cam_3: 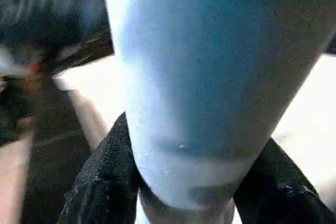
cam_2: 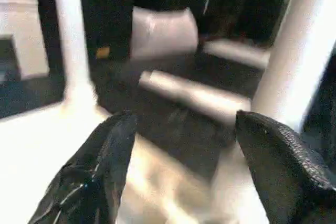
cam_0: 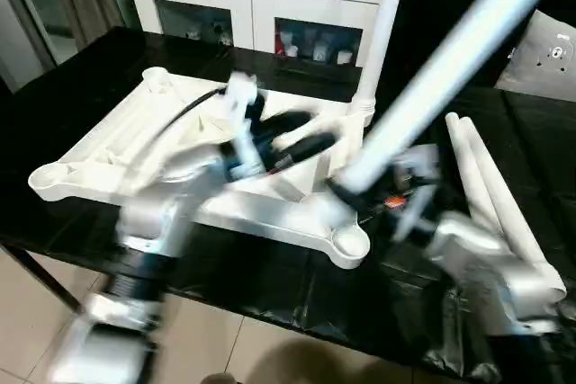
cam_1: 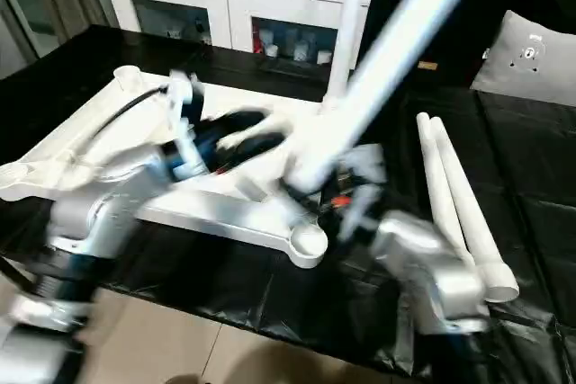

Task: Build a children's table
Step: Pick table leg

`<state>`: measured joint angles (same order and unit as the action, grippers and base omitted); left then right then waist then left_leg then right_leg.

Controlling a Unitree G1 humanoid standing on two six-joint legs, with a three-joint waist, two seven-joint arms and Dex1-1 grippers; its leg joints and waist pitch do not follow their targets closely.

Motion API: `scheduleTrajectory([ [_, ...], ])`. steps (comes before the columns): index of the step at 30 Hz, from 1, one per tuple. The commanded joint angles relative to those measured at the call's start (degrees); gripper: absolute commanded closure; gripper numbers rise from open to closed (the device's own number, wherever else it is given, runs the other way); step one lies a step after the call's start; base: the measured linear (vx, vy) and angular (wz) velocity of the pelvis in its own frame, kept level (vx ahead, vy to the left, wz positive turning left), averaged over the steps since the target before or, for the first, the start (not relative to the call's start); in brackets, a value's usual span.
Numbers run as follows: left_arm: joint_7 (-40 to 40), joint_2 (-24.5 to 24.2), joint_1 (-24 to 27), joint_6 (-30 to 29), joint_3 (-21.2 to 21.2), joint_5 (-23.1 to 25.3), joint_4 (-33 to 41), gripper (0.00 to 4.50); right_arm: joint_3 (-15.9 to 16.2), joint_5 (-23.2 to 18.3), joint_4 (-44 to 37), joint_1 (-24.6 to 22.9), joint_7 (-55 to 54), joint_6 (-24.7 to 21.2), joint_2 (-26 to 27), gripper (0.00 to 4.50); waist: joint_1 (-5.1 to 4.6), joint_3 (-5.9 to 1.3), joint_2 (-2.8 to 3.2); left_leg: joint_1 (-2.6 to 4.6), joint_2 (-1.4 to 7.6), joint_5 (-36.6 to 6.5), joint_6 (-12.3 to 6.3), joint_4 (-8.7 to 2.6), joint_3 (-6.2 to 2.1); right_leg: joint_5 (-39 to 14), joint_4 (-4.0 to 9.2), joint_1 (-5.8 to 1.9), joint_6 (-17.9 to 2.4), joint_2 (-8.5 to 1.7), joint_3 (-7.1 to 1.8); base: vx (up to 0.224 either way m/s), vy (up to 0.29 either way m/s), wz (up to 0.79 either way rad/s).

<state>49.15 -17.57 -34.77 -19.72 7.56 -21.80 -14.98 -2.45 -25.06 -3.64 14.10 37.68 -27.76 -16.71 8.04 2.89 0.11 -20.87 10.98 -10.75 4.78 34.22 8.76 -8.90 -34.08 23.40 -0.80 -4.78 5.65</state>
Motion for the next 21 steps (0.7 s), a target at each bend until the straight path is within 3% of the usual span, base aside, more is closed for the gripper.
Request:
scheduleTrajectory([
  [1, 2.6, -1.3, -1.9, 3.2, 3.7, 4.3, -2.0, 1.08, -0.7, 1.7, -0.2, 0.9, -2.2, 1.2, -0.5, 2.62, -0.35, -4.06, 0.67, 0.44, 1.55, -11.7, 1.03, -4.46, -0.14, -18.5, 4.40, -3.32, -4.4, -3.35, -2.73, 0.000, 0.000, 0.00],
  [3, 6.5, -3.6, -2.2, 6.0, 7.2, 7.8, -4.8, 1.08, -0.6, 4.0, 0.6, 1.1, -4.4, 1.9, -1.2, 2.62, -0.33, -4.05, 0.58, 0.50, 1.53, -11.7, 1.06, -4.53, -0.21, -18.0, 4.42, -3.30, -4.6, -3.41, -2.81, 0.000, 0.000, 0.00],
  [6, 14.2, -6.6, -2.7, 12.3, 13.3, 13.6, -10.3, 1.42, 0.0, 7.4, 2.4, 1.3, -7.7, 3.4, -1.6, 2.62, -0.48, -4.05, 0.65, 0.52, 1.39, -11.1, 1.29, -4.49, -0.04, -17.1, 4.24, -3.30, -5.2, -3.43, -2.95, 0.000, 0.000, 0.00],
  [8, 15.8, -6.9, -3.0, 13.3, 14.3, 14.2, -11.5, 1.42, -0.1, 7.6, 2.5, 1.2, -8.2, 3.3, -1.6, 2.62, -0.62, -4.02, 0.67, 0.54, 1.45, -11.7, 1.52, -4.54, -0.04, -17.1, 4.10, -3.47, -5.7, -3.58, -3.00, 0.000, 0.000, 0.00],
  [10, 17.7, -7.1, -3.7, 15.2, 15.5, 15.4, -14.0, 1.76, -0.1, 7.9, 2.4, 1.1, -8.7, 3.3, -1.5, 2.62, -0.66, -4.00, 0.93, 0.56, 1.51, -12.2, 1.40, -4.54, -0.05, -16.6, 4.13, -3.48, -6.4, -3.66, -3.02, 0.000, 0.000, 0.00],
  [11, 20.9, -6.9, -4.8, 16.6, 16.6, 16.0, -17.0, 1.86, -0.8, 7.5, 2.2, 0.7, -9.0, 3.4, -1.1, 2.62, -0.64, -4.01, 1.38, 0.71, 1.57, -12.7, 1.46, -4.57, -0.09, -16.4, 4.11, -3.43, -7.0, -3.73, -3.07, 0.000, 0.000, 0.00],
  [14, 23.5, -6.1, -6.4, 17.6, 16.9, 15.9, -20.6, 2.02, -1.5, 6.8, 1.9, -0.2, -9.2, 3.3, -0.6, 2.62, -0.77, -3.99, 0.97, 0.65, 1.56, -13.7, 1.33, -4.57, -0.04, -16.5, 4.08, -3.64, -7.7, -3.78, -3.04, 0.000, 0.000, 0.00],
  [15, 24.5, -5.7, -7.7, 19.2, 17.0, 16.4, -23.6, 2.20, -1.3, 6.5, 1.2, -0.9, -9.3, 3.0, -0.4, 2.62, -0.78, -3.81, 1.88, 0.90, 1.43, -14.6, 1.17, -4.52, 0.05, -17.8, 4.51, -3.29, -7.8, -3.65, -3.01, 0.000, 0.000, 0.00],
  [16, 25.4, -5.5, -8.3, 19.7, 17.0, 16.7, -25.1, 2.30, -1.1, 6.3, 0.7, -1.3, -9.1, 2.9, -0.4, 2.62, -0.84, -3.80, 1.55, 0.95, 1.41, -15.2, 1.14, -4.52, 0.08, -18.4, 4.72, -3.37, -7.6, -3.65, -2.97, 0.000, 0.000, 0.00],
  [17, 25.9, -5.3, -8.8, 20.1, 17.0, 17.0, -26.3, 2.30, -0.8, 6.3, 0.3, -1.8, -8.8, 3.0, -0.5, 2.62, -0.83, -3.87, 1.84, 0.87, 1.45, -15.6, 1.30, -4.61, -0.08, -18.2, 4.60, -3.64, -7.8, -3.69, -2.97, 0.000, 0.000, 0.00],
  [19, 25.5, -4.8, -9.6, 21.4, 17.1, 17.9, -28.7, 2.35, -0.5, 6.5, -0.3, -2.6, -8.6, 3.0, -0.7, 2.62, -1.00, -3.90, 1.55, 0.62, 1.32, -14.6, 0.78, -4.54, -0.05, -17.4, 4.49, -3.86, -8.1, -3.70, -2.98, 0.000, 0.000, 0.00],
  [20, 25.3, -4.8, -9.7, 21.8, 17.2, 18.2, -29.2, 2.66, -0.6, 6.5, -0.4, -2.7, -8.6, 3.0, -0.7, 2.62, -1.11, -3.94, 1.58, 0.55, 1.33, -14.0, 0.37, -4.47, -0.04, -17.4, 4.38, -3.90, -8.2, -3.75, -2.97, 0.000, 0.000, 0.00],
  [21, 24.6, -4.4, -10.4, 23.5, 17.6, 19.5, -31.4, 2.66, -0.7, 6.4, -0.6, -3.1, -8.8, 3.1, -0.7, 2.62, -1.27, -3.93, 2.28, 0.59, 1.36, -14.2, 0.23, -4.48, -0.06, -18.0, 4.61, -3.81, -8.2, -3.77, -2.91, 0.000, 0.000, 0.00],
])
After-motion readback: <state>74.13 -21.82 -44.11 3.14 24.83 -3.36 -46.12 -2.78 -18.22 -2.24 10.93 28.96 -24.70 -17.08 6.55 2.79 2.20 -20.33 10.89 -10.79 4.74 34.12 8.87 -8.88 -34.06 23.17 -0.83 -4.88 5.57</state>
